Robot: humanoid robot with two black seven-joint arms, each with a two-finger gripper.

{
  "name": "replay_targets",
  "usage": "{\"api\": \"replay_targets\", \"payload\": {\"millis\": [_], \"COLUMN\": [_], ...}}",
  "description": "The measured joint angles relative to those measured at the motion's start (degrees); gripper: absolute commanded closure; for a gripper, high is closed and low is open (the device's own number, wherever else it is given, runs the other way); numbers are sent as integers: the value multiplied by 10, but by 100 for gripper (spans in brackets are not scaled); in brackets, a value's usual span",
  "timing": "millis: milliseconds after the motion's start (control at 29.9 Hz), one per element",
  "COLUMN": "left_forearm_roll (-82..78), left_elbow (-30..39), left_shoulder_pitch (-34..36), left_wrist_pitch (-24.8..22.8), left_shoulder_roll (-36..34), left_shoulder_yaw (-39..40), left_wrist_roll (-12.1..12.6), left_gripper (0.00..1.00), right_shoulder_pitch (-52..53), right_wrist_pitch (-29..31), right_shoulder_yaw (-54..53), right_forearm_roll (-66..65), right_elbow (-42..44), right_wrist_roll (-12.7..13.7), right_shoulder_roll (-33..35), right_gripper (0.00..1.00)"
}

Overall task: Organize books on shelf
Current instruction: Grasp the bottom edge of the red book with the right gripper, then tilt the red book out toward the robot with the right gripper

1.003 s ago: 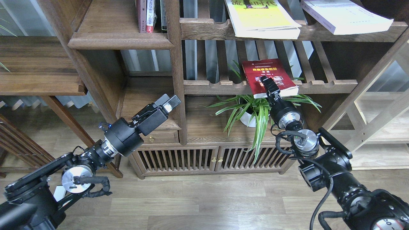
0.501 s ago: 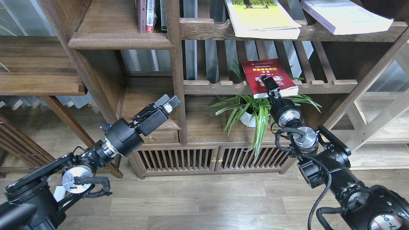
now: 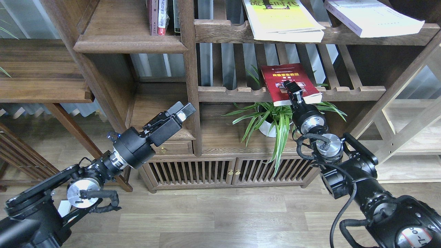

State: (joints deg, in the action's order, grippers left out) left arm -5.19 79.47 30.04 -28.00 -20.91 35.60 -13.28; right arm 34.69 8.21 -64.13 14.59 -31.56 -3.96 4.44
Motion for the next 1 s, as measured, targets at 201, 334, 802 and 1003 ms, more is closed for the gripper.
{"api": "replay_targets", "payload": {"millis": [201, 334, 802, 1003], "left_forearm_roll": [0, 0, 1, 1], "left_elbow": [1, 2, 5, 6], "left_shoulder_pitch": [2, 3, 4, 4], "left_wrist_pitch": [0, 0, 0, 0], "left_shoulder_roll": [1, 3, 3, 3], "left_shoulder_yaw": [0, 0, 4, 7], "left_wrist_roll": [0, 0, -2, -2], "left_gripper": [1, 1, 1, 1], "right_shoulder_pitch": [-3, -4, -16, -37], "right_wrist_pitch": [7, 18, 101, 170], "right_shoulder_yaw": [0, 0, 0, 0], "right_forearm_roll": [9, 16, 52, 56], "right_elbow": [0, -1, -10, -24], "right_wrist_roll": [-2, -2, 2, 12], "right_shoulder_roll": [-1, -1, -1, 2], "right_gripper": [54, 69, 96, 96]}}
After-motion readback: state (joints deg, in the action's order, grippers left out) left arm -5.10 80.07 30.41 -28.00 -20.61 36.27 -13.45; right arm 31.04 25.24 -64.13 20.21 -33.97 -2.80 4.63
